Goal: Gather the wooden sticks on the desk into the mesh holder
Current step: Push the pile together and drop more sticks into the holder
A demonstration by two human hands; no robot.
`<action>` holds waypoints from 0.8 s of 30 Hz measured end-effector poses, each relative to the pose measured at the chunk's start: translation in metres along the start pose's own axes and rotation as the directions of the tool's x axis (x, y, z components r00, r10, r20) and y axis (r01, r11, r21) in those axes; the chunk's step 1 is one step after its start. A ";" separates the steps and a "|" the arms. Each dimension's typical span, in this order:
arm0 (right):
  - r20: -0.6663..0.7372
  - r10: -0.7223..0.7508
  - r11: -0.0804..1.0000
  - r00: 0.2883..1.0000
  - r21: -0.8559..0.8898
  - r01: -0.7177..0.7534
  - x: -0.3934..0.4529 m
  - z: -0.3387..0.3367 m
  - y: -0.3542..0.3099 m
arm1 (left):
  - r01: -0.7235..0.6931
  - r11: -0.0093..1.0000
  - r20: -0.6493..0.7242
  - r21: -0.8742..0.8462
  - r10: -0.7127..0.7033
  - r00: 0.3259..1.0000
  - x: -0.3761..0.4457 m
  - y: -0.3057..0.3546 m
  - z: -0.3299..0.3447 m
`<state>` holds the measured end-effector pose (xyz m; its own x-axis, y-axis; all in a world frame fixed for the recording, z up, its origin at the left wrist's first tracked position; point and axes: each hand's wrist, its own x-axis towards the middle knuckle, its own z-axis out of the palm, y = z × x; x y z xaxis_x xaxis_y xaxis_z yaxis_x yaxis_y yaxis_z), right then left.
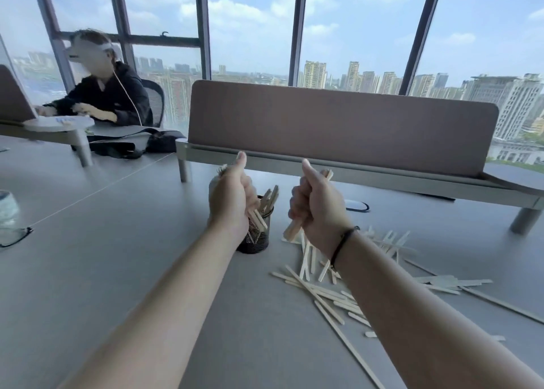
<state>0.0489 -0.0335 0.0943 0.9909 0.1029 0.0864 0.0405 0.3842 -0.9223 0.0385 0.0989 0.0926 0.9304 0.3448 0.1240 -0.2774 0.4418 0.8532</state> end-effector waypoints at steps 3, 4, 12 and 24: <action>-0.050 -0.044 0.996 0.998 0.070 0.047 0.021 0.032 -0.012 | -0.060 0.997 -0.082 -0.051 0.056 0.995 0.031 0.027 0.000; -0.070 -0.052 0.996 0.996 0.064 0.056 0.027 0.039 -0.013 | -0.067 0.997 -0.096 -0.047 0.062 0.993 0.039 0.031 0.000; -0.166 -0.082 0.965 0.983 -0.260 0.037 0.061 0.055 0.021 | -0.156 0.781 0.001 0.605 0.195 0.981 0.069 -0.004 -0.023; 0.411 -0.324 0.292 0.852 -0.814 0.503 0.022 0.017 0.024 | -0.688 0.193 0.432 0.699 0.652 0.623 0.012 -0.020 -0.016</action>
<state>0.0695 -0.0063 0.0805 0.7789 0.3403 0.5268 0.6144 -0.5824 -0.5322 0.0516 0.1078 0.0686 0.5021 0.1448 0.8526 -0.5263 -0.7311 0.4341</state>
